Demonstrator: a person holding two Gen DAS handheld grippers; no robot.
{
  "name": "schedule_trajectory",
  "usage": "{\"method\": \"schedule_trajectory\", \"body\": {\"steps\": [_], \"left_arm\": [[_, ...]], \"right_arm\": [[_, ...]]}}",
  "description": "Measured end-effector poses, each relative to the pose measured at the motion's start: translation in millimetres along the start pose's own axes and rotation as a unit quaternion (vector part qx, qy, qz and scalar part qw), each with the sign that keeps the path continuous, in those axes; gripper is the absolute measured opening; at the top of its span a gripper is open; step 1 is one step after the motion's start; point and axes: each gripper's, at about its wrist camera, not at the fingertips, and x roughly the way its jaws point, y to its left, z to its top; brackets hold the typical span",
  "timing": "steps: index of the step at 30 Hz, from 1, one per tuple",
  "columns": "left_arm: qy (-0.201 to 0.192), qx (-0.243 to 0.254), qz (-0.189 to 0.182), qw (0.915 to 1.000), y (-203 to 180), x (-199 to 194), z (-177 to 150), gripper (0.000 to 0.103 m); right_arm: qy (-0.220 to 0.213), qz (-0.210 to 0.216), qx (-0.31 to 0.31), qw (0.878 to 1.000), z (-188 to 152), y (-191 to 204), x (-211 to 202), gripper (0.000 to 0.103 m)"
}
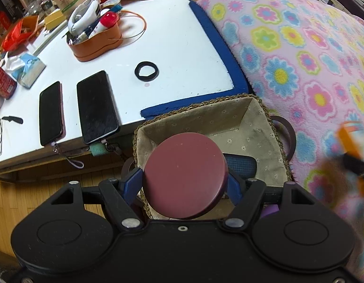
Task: Organize rigid objects
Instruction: 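Carry the compact in the left tool and card in the right tool to the basket, then open the left tool to drop the compact while the right tool releases the card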
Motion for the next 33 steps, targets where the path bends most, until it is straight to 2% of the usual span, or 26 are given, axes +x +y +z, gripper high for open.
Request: {"method": "schedule_trajectory", "body": {"steps": [6,12,23,33], "left_arm": [[0.011,-0.004,0.021,0.9997,2,6,1,0.068],[0.027,-0.022,0.023,0.9991,8,13,2,0.068],[0.046,-0.029,0.034,0.9979,10,20,4,0.068],[0.058,-0.041,0.024,0.9971,14,23,3,0.072]], "right_arm": [[0.027,0.012,-0.018,0.999,7,41,30,0.059],[0.013,-0.012,-0.026,1.000,16,48,38,0.059],[0.020,-0.011,-0.023,0.999,24,52,52,0.060],[0.029,-0.017,-0.011,0.999,19,45,61,0.064]]}}
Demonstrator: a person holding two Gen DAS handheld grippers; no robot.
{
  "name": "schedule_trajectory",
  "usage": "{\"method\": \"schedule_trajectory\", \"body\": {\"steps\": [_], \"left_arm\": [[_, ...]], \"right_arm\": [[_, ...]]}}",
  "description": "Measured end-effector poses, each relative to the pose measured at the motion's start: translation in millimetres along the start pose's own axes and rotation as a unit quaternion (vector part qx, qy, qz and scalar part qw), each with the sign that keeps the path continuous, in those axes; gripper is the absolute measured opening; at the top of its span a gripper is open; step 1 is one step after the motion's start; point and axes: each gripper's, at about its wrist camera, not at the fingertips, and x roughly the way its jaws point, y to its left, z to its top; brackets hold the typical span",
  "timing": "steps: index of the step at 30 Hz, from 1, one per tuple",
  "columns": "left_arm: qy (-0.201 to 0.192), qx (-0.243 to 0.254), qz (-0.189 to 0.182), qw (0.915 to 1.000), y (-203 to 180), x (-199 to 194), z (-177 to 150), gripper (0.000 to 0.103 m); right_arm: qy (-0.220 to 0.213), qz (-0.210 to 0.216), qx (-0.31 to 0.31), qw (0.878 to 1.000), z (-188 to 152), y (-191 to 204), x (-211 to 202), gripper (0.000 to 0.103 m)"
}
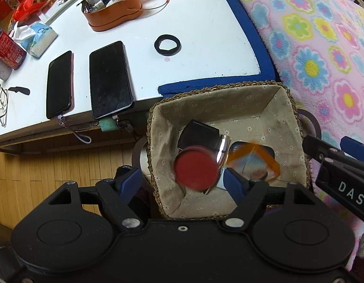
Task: Organize rigid objects
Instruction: 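Open the left tool to drop the compact while the right tool releases the card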
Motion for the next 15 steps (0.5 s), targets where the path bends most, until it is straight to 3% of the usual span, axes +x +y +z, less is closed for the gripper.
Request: {"method": "schedule_trajectory", "body": {"steps": [15], "left_arm": [[0.003,0.023,0.012,0.9997,-6,0,-3,0.072]], "right_arm": [[0.007,-0.007,0.000,1.000,-14,-10,-7,0.064]]}}
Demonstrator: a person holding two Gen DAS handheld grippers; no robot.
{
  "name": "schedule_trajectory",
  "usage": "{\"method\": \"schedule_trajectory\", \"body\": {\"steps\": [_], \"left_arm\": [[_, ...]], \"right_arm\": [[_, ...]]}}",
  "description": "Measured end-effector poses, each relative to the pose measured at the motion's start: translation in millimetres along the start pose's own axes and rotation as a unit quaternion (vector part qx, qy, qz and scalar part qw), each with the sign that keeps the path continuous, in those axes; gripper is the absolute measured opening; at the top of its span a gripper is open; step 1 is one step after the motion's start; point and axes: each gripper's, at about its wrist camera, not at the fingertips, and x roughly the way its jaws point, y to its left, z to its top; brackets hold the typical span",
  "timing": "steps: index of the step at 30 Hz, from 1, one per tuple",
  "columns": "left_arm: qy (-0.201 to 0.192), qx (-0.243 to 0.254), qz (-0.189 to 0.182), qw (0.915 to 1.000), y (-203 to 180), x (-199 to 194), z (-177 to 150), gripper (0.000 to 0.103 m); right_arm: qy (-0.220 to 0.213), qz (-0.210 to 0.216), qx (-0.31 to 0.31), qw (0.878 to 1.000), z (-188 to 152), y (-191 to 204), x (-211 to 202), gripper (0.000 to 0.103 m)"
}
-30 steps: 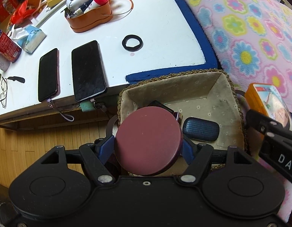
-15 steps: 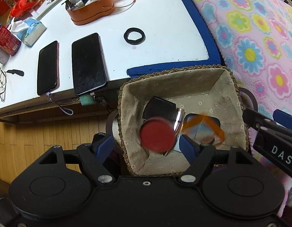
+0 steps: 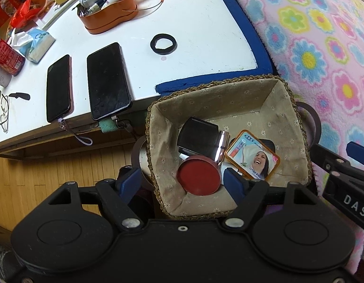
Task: Organize rigid objects
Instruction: 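Open the left tool to drop the compact while the right tool releases the card, then move both open tools back over the lipsticks on the blanket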
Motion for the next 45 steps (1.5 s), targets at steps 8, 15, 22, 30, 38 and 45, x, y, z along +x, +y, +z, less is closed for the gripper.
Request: {"method": "schedule_trajectory", "body": {"steps": [8,15,22,30,38,45], "left_arm": [[-0.007,0.024,0.012,0.9996,-6,-3,-2,0.072],[-0.012,0.043,0.012,0.9989,-15,-6,-4,0.072],[-0.034,0.082,0.013,0.9960,-30,-14,-6,0.072],[-0.083,0.155,-0.010,0.9843,-64,-34,-15,0.072],[-0.140,0.251,-0.012,0.9578,-103,-52,-35,0.074],[-0.144,0.275,-0.010,0.9506,-115,-54,-40,0.075]], "right_arm": [[-0.011,-0.011,0.007,1.000,-11,-20,-16,0.064],[-0.041,-0.059,0.032,0.997,-25,-68,-36,0.065],[-0.085,-0.156,0.073,0.981,-28,-142,-52,0.067],[-0.136,-0.241,0.132,0.952,-1,-236,-42,0.070],[-0.113,-0.250,0.128,0.953,32,-285,13,0.065],[-0.121,-0.218,0.074,0.966,15,-286,15,0.020]]}}
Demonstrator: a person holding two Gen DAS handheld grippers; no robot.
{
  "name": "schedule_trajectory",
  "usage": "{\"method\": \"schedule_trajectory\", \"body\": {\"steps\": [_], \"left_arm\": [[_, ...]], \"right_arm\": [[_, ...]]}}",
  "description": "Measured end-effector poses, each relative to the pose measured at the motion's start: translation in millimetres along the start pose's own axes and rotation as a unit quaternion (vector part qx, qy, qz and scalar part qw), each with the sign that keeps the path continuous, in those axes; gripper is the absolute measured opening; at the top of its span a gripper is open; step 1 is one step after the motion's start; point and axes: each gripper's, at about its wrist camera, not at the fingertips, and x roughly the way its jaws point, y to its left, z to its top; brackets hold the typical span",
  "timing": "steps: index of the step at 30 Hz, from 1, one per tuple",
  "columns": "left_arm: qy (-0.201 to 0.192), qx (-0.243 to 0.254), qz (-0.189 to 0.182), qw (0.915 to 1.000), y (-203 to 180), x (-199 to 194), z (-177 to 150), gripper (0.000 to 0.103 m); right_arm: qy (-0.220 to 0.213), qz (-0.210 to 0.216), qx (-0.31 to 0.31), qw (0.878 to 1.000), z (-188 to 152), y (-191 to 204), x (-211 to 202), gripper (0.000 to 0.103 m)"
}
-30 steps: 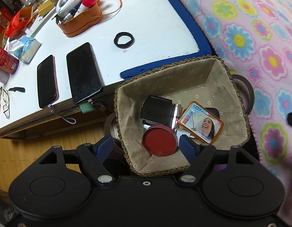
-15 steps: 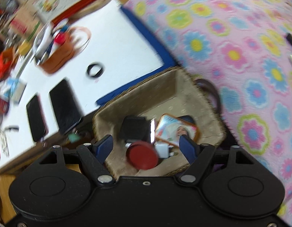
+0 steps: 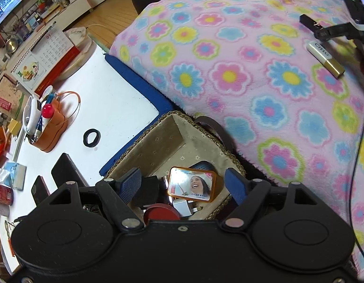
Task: Organize rigid objects
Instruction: 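Move both open tools back over the lipsticks on the blanket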
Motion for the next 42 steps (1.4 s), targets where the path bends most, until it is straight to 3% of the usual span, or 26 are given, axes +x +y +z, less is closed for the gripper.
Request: {"method": "schedule_trajectory", "body": {"steps": [6,9,14,17,19,24,29,32,42], "left_arm": [[-0.006,0.033,0.004,0.9994,-18,-5,4,0.075],[-0.011,0.049,-0.007,0.9987,-39,-11,14,0.075],[-0.075,0.126,-0.020,0.9890,-102,-31,42,0.076],[-0.115,0.174,-0.035,0.9773,-142,-34,60,0.081],[-0.118,0.192,-0.047,0.9730,-163,-27,72,0.081],[-0.085,0.184,-0.034,0.9788,-197,3,100,0.080],[-0.054,0.124,-0.004,0.9908,-188,26,113,0.080],[-0.042,0.117,0.010,0.9922,-191,39,118,0.079],[-0.054,0.129,-0.053,0.9888,-242,33,132,0.079]], "right_arm": [[0.005,-0.015,0.033,0.999,-42,-41,-36,0.019],[-0.006,-0.058,0.039,0.998,-67,-61,-52,0.019],[-0.051,-0.116,0.045,0.991,-98,-90,-58,0.019],[-0.081,-0.081,0.095,0.989,-108,-110,-57,0.019],[-0.087,-0.060,0.116,0.988,-111,-120,-57,0.020],[-0.096,-0.034,0.130,0.986,-114,-127,-58,0.022],[-0.099,-0.026,0.139,0.985,-114,-129,-59,0.023],[-0.099,-0.035,0.129,0.986,-115,-124,-62,0.023],[-0.100,-0.037,0.135,0.985,-115,-127,-62,0.031]]}}
